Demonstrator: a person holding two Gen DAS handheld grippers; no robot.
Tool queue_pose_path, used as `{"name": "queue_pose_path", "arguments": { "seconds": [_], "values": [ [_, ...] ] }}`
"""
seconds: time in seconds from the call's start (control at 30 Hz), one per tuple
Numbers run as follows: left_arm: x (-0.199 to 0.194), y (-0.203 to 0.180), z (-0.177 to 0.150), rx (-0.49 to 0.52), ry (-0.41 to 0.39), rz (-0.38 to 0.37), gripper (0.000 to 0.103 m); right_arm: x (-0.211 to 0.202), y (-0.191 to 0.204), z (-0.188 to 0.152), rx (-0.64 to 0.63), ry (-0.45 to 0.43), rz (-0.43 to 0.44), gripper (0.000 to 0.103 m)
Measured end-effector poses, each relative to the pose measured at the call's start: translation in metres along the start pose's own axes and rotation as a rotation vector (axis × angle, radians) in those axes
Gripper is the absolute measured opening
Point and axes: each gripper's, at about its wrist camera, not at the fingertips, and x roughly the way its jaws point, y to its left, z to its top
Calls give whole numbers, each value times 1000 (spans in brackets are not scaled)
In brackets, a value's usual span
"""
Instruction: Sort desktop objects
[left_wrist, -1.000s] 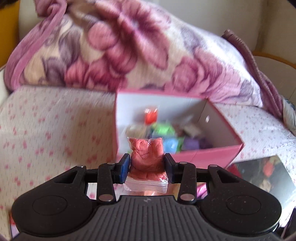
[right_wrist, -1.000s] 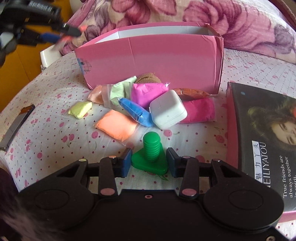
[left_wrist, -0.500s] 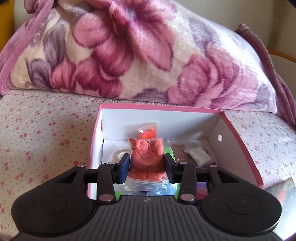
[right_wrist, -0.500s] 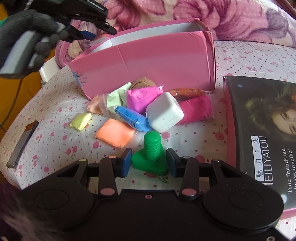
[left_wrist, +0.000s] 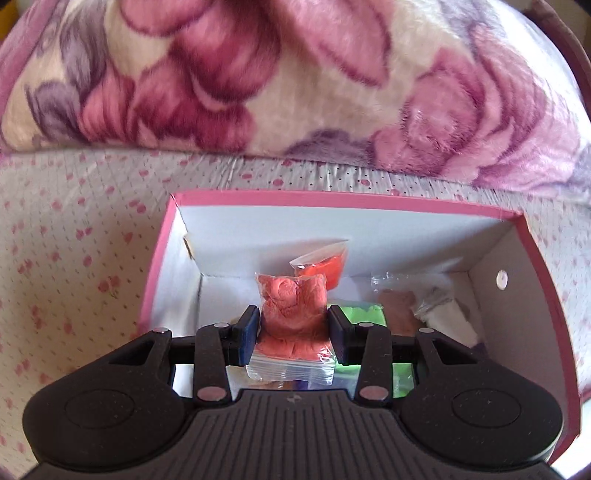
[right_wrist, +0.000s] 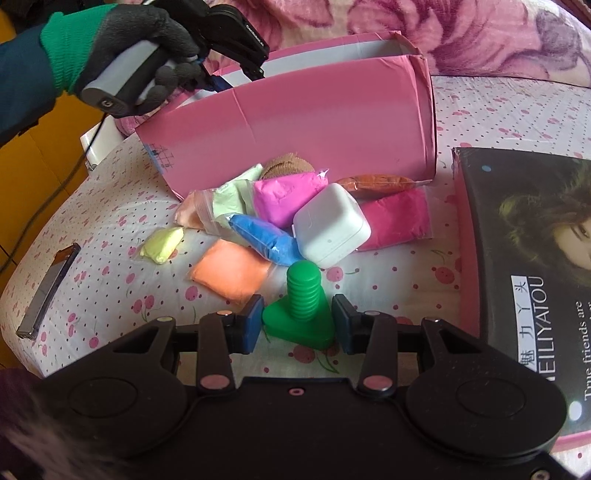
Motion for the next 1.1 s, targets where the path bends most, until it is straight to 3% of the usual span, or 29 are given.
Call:
{"name": "queue_pose_path", "arguments": {
  "seconds": [0.13,0.2,0.27,0.43,0.77,0.97,1.1],
  "values": [
    [4,1,-1,-15,14,-6,42,1,-1,1,2,2,3,40],
    [5,1,-1,-22,21,-9,56,1,-1,2,1,3,4,40],
    [7,1,-1,-30,28,-12,61,1,-1,2,1,2,4,40],
    [8,1,-3,-41,37,-16,61,0,-2,2,5,-5,4,40],
    [-76,-5,-39,130,-70,-16,61,-3,-3,2,18,-19,5,40],
    [-130,16,-82,216,-46,-25,61,-9,-3,2,46,-32,5,40],
    [-142,22,-127,255,-18,-8,61,-23,-3,7,56,-49,13,40]
  ]
}}
